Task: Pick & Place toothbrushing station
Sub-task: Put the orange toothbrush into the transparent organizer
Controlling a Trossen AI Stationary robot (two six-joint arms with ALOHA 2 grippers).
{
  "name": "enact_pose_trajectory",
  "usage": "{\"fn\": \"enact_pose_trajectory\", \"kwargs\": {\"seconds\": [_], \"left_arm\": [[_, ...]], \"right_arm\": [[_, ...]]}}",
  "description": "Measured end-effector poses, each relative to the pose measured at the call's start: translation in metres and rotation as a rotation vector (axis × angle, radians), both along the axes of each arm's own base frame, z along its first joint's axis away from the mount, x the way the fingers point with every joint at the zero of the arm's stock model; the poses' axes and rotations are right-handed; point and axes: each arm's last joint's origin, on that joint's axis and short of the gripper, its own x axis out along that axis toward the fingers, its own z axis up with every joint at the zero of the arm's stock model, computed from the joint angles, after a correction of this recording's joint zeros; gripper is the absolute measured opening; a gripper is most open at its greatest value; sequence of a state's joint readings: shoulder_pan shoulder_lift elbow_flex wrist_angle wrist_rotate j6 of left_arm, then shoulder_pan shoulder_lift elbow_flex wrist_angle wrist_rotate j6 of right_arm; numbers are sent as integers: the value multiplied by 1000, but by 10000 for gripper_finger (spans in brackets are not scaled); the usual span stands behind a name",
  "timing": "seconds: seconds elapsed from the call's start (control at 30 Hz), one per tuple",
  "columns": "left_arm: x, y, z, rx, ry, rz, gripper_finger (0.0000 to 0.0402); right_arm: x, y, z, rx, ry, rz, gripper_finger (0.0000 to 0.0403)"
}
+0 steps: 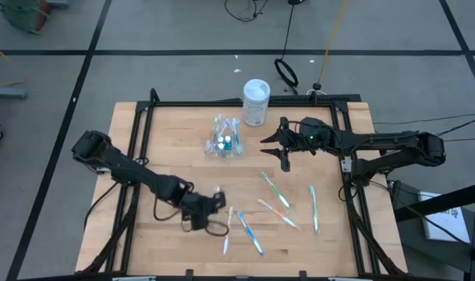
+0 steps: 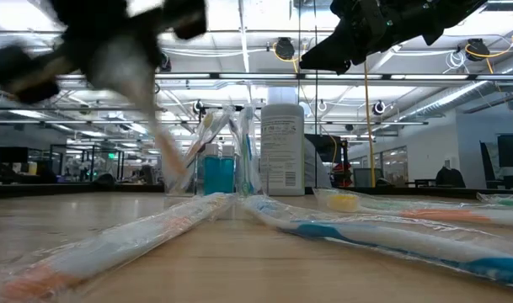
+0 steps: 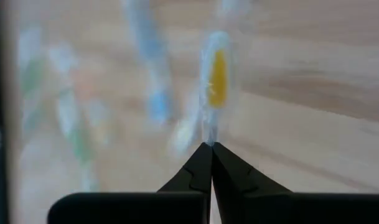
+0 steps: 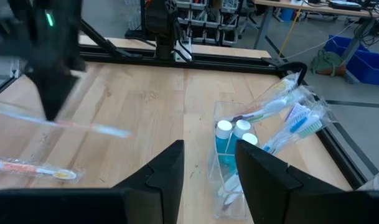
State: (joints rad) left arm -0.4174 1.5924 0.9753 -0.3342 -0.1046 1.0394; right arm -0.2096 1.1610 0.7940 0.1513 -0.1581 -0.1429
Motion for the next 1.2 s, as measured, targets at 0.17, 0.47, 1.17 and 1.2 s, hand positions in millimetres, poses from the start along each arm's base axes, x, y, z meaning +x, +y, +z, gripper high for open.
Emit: {"fn": "enact_pose_trajectory", "kwargs": {"seconds": [0.17, 0.47, 1.17, 1.2], "left_arm": [[12, 23, 50, -125, -144, 317, 5], [-14, 92, 140, -480, -497, 758, 5], [-52, 193, 48, -787, -876, 1367, 6], [-51, 194, 46, -787, -872, 1380, 8]], "right_arm": [[0, 0, 1, -1, -2, 0, 134], [0, 0, 1, -1, -3, 0, 134], [0, 0, 0, -1, -2, 0, 134], [0, 0, 0, -1, -2, 0, 134]]}}
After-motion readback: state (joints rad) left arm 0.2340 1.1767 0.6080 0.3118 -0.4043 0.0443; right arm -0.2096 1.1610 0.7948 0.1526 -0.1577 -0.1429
